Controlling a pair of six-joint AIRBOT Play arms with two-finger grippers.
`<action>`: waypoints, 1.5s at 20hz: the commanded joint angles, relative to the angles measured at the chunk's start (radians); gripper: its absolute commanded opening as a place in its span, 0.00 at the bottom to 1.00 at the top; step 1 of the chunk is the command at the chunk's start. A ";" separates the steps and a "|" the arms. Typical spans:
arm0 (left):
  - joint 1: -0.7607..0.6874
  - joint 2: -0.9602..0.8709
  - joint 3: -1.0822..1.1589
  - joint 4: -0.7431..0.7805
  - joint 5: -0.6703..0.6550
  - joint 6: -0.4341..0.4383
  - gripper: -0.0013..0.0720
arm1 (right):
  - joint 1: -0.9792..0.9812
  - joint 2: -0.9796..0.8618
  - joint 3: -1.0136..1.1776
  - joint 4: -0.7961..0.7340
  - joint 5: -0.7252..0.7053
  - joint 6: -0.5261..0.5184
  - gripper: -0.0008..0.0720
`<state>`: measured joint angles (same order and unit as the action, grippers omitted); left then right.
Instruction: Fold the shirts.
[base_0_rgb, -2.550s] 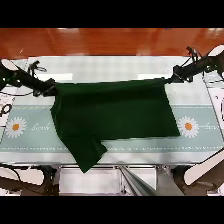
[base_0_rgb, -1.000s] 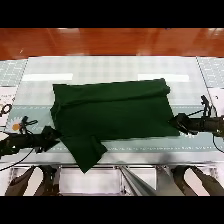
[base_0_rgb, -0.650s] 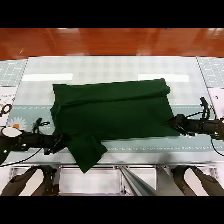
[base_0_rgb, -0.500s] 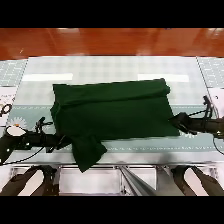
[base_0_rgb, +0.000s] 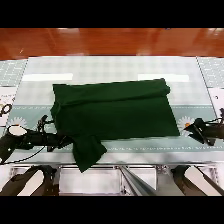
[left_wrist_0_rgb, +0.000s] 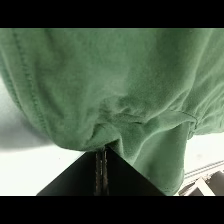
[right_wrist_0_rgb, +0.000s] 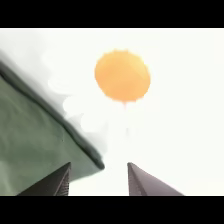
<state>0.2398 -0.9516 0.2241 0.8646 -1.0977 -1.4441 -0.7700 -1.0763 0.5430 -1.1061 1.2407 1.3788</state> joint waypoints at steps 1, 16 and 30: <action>-0.001 -0.001 -0.001 0.006 0.010 0.003 0.05 | 0.010 -0.126 0.000 0.027 0.072 -0.043 0.58; 0.004 -0.001 0.140 0.007 0.013 0.015 0.05 | 0.188 -0.205 0.227 0.181 0.077 -0.165 0.05; -0.015 -0.484 0.816 -0.035 0.032 0.007 0.05 | 0.443 -0.495 0.697 0.232 -0.034 -0.116 0.05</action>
<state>0.2340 -1.3205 0.9199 0.8417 -1.0546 -1.4368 -0.3687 -1.4879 1.1332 -0.8890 1.2407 1.2377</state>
